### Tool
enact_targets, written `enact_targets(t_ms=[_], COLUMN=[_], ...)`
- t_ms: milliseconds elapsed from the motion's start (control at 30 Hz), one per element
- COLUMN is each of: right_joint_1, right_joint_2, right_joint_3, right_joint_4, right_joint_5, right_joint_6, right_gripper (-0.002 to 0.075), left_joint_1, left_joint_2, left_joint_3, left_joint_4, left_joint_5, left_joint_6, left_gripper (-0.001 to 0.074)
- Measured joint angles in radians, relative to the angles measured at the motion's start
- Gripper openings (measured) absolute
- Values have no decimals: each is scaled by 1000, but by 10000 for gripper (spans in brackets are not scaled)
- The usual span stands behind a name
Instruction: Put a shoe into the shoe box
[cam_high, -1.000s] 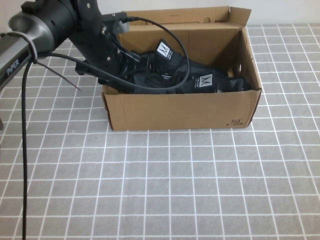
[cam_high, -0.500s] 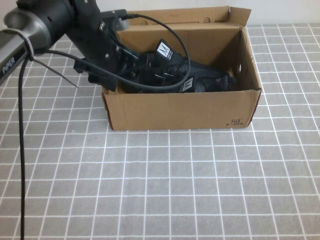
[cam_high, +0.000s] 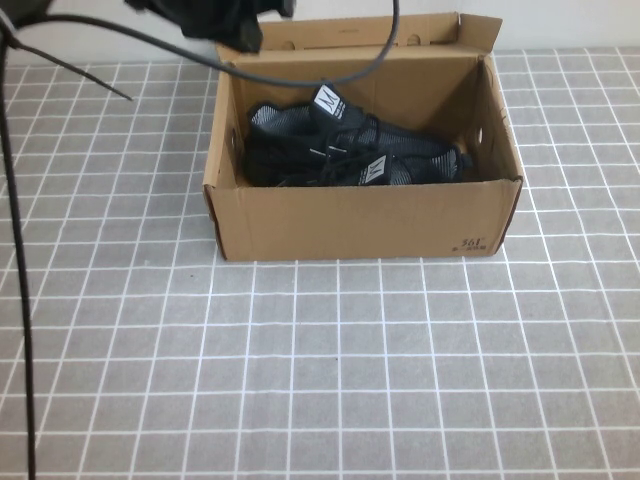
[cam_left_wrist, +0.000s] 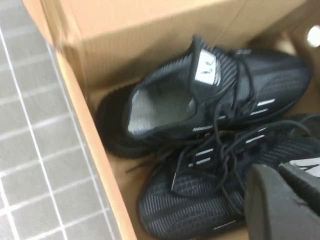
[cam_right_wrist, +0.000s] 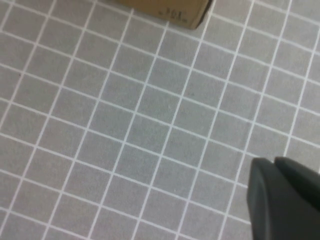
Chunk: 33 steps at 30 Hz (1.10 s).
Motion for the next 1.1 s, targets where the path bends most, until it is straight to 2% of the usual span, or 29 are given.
enact_targets(t_ms=[333, 533, 700, 1100], right_joint_1=[0, 0, 0, 0], right_joint_2=[-202, -376, -502, -672], right_joint_3=[0, 0, 0, 15], right_joint_4=[3, 40, 84, 124], right_joint_5=[70, 116, 126, 104], right_joint_6=[-4, -4, -9, -54], right_gripper=[-16, -16, -16, -16], left_joint_1=[-11, -54, -79, -81], left_joint_2=[-196, -403, -619, -1343], left_joint_3=[-14, 132, 421, 1425], left_joint_4=[28, 30, 30, 11], left_joint_5=[16, -14, -133, -687], left_joint_6=[64, 72, 74, 65], left_gripper=[-1, -1, -1, -1])
